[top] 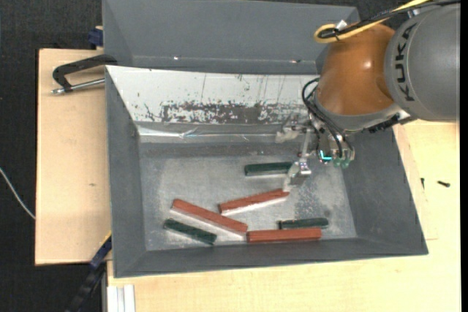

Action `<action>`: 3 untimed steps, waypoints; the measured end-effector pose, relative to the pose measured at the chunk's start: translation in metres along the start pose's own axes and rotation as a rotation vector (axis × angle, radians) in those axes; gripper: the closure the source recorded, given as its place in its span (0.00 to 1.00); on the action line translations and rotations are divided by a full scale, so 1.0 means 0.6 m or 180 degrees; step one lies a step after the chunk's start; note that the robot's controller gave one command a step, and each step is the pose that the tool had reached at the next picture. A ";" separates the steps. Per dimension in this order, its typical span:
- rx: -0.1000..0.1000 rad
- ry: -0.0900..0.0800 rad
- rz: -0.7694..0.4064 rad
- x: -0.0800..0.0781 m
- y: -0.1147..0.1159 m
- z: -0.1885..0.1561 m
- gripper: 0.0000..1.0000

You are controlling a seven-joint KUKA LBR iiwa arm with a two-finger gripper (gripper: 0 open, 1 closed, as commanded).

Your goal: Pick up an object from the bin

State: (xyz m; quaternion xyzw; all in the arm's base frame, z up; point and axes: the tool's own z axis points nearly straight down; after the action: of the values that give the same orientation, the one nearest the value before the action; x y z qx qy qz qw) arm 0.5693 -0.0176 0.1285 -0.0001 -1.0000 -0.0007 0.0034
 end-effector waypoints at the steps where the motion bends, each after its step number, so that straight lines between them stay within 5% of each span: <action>1: 0.0001 -0.0026 -0.0001 -0.003 0.000 -0.008 0.00; 2: 0.0000 -0.0031 0.0239 0.024 0.007 0.085 1.00; 3: 0.0000 -0.0031 0.0239 0.024 0.007 0.085 1.00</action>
Offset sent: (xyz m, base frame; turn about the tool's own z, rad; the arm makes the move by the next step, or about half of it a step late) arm -0.0181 0.0037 -0.0585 0.0758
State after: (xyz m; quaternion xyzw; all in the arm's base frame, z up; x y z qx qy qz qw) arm 0.5547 -0.0135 0.0773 -0.0377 -0.9993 -0.0006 -0.0014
